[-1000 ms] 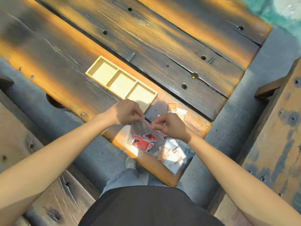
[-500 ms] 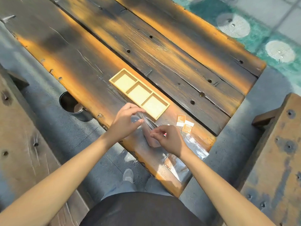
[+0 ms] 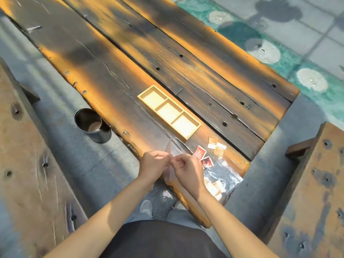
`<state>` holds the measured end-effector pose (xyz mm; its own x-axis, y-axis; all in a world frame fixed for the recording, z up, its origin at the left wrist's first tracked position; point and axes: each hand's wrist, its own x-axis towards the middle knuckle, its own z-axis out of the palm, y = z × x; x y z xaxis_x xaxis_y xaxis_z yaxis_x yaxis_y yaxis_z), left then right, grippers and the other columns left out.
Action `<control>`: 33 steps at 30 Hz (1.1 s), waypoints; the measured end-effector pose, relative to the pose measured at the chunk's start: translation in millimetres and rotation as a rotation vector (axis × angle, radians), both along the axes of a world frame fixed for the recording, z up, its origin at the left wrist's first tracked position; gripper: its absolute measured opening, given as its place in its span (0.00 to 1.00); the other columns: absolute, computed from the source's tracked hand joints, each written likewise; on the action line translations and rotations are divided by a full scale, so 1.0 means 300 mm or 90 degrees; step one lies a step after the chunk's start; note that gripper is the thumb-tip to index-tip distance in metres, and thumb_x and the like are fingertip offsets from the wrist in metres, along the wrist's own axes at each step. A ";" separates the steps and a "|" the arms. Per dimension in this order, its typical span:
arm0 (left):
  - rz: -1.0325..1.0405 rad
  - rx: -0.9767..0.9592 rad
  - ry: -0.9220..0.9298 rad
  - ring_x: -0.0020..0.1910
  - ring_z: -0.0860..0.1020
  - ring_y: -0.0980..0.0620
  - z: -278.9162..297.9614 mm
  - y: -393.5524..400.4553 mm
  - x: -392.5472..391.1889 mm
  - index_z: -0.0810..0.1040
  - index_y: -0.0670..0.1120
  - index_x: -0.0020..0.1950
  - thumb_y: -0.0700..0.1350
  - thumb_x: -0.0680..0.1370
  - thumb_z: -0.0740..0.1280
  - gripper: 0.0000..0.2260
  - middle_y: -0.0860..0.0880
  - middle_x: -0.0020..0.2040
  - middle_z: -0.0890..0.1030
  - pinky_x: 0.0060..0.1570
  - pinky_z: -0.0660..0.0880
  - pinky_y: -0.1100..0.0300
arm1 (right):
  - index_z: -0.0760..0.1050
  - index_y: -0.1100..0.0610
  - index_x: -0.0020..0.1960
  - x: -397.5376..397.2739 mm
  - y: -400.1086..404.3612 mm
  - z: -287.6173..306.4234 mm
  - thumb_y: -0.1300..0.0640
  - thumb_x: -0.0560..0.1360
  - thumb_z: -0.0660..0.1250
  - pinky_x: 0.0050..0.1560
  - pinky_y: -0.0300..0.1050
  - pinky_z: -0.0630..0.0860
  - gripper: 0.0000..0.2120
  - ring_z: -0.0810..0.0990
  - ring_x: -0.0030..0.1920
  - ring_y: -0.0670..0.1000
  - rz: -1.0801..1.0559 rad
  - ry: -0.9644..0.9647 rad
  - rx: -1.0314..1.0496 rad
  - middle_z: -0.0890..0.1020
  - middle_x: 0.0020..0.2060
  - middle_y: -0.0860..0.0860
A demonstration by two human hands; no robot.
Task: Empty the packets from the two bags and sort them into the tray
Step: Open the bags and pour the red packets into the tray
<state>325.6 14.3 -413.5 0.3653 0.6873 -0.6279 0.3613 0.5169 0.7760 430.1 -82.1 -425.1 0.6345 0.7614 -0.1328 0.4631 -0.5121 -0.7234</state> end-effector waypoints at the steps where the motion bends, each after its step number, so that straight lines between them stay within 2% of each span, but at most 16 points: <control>1: 0.016 -0.014 -0.008 0.46 0.87 0.43 -0.005 -0.007 -0.009 0.86 0.40 0.42 0.40 0.73 0.74 0.03 0.41 0.40 0.88 0.53 0.84 0.46 | 0.86 0.50 0.43 -0.015 -0.003 0.002 0.50 0.75 0.72 0.39 0.39 0.78 0.06 0.80 0.35 0.39 -0.003 0.000 -0.006 0.85 0.33 0.42; 5: 0.061 -0.043 0.015 0.45 0.88 0.46 0.006 -0.026 -0.039 0.86 0.38 0.42 0.39 0.75 0.74 0.05 0.41 0.39 0.88 0.47 0.85 0.54 | 0.85 0.49 0.42 -0.067 -0.015 0.005 0.52 0.74 0.72 0.39 0.37 0.77 0.04 0.81 0.35 0.39 -0.004 -0.024 -0.016 0.83 0.30 0.41; 9: 0.065 -0.052 0.034 0.39 0.86 0.49 0.017 -0.031 -0.050 0.83 0.36 0.41 0.39 0.72 0.74 0.06 0.43 0.37 0.86 0.38 0.83 0.60 | 0.84 0.50 0.41 -0.114 -0.016 -0.010 0.51 0.71 0.69 0.41 0.46 0.79 0.05 0.81 0.39 0.43 -0.015 -0.038 -0.007 0.83 0.34 0.42; 12: 0.058 -0.053 0.026 0.35 0.80 0.49 0.019 -0.027 -0.054 0.82 0.33 0.38 0.36 0.71 0.72 0.05 0.42 0.33 0.81 0.38 0.81 0.59 | 0.82 0.49 0.40 -0.136 -0.018 -0.026 0.51 0.71 0.70 0.41 0.49 0.80 0.03 0.81 0.39 0.43 -0.028 -0.018 0.025 0.82 0.34 0.43; 14: 0.054 -0.070 0.009 0.31 0.80 0.52 0.023 -0.022 -0.060 0.82 0.30 0.40 0.33 0.73 0.71 0.05 0.44 0.31 0.82 0.34 0.81 0.62 | 0.81 0.48 0.42 -0.147 -0.025 -0.029 0.53 0.72 0.72 0.42 0.49 0.80 0.01 0.81 0.40 0.44 -0.032 0.031 0.062 0.82 0.36 0.43; 16: 0.062 -0.088 -0.007 0.26 0.82 0.57 0.031 -0.018 -0.073 0.83 0.32 0.42 0.32 0.75 0.71 0.03 0.47 0.27 0.83 0.29 0.78 0.66 | 0.82 0.48 0.46 -0.155 -0.031 -0.030 0.53 0.73 0.75 0.45 0.46 0.80 0.03 0.81 0.43 0.44 -0.022 0.058 0.081 0.83 0.40 0.44; 18: 0.079 -0.098 -0.014 0.25 0.82 0.58 0.026 -0.013 -0.089 0.83 0.34 0.44 0.33 0.75 0.72 0.02 0.48 0.27 0.84 0.27 0.78 0.67 | 0.82 0.47 0.49 -0.163 -0.039 -0.033 0.50 0.73 0.76 0.48 0.42 0.80 0.05 0.81 0.45 0.43 -0.013 0.076 0.083 0.83 0.43 0.44; 21: 0.096 -0.110 -0.014 0.28 0.83 0.56 0.019 -0.006 -0.103 0.84 0.36 0.44 0.33 0.75 0.73 0.00 0.44 0.34 0.85 0.30 0.80 0.66 | 0.82 0.45 0.50 -0.174 -0.039 -0.019 0.50 0.74 0.77 0.47 0.35 0.78 0.07 0.81 0.46 0.42 -0.042 0.116 0.073 0.85 0.45 0.45; 24: 0.116 -0.103 -0.008 0.29 0.83 0.57 0.000 -0.014 -0.114 0.84 0.35 0.45 0.32 0.73 0.74 0.02 0.43 0.37 0.85 0.31 0.79 0.67 | 0.84 0.51 0.52 -0.175 -0.032 0.006 0.52 0.75 0.77 0.40 0.28 0.75 0.08 0.82 0.41 0.39 -0.058 0.189 0.057 0.87 0.42 0.47; 27: 0.134 -0.098 -0.012 0.38 0.85 0.53 -0.017 -0.024 -0.120 0.85 0.35 0.49 0.34 0.72 0.75 0.07 0.42 0.42 0.87 0.32 0.79 0.68 | 0.84 0.48 0.51 -0.166 -0.023 0.012 0.54 0.75 0.77 0.41 0.26 0.75 0.05 0.83 0.38 0.33 -0.076 0.261 0.051 0.87 0.36 0.40; 30: 0.133 -0.103 -0.034 0.33 0.85 0.56 -0.013 -0.028 -0.123 0.85 0.37 0.42 0.32 0.73 0.73 0.02 0.46 0.34 0.86 0.31 0.78 0.70 | 0.86 0.48 0.50 -0.153 -0.011 0.000 0.55 0.74 0.77 0.42 0.25 0.74 0.05 0.83 0.39 0.31 -0.082 0.266 0.034 0.85 0.33 0.32; 33: 0.094 -0.097 -0.066 0.31 0.85 0.58 -0.003 -0.024 -0.124 0.84 0.39 0.39 0.30 0.74 0.71 0.08 0.48 0.30 0.86 0.32 0.77 0.71 | 0.87 0.50 0.50 -0.142 0.002 -0.007 0.55 0.74 0.77 0.42 0.25 0.75 0.05 0.82 0.38 0.31 -0.081 0.254 0.032 0.84 0.31 0.32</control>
<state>288.4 7.3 -414.4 0.3350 0.6385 -0.6928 0.1957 0.6721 0.7141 387.5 -81.4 -427.2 0.6300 0.6921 -0.3522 0.0772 -0.5070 -0.8585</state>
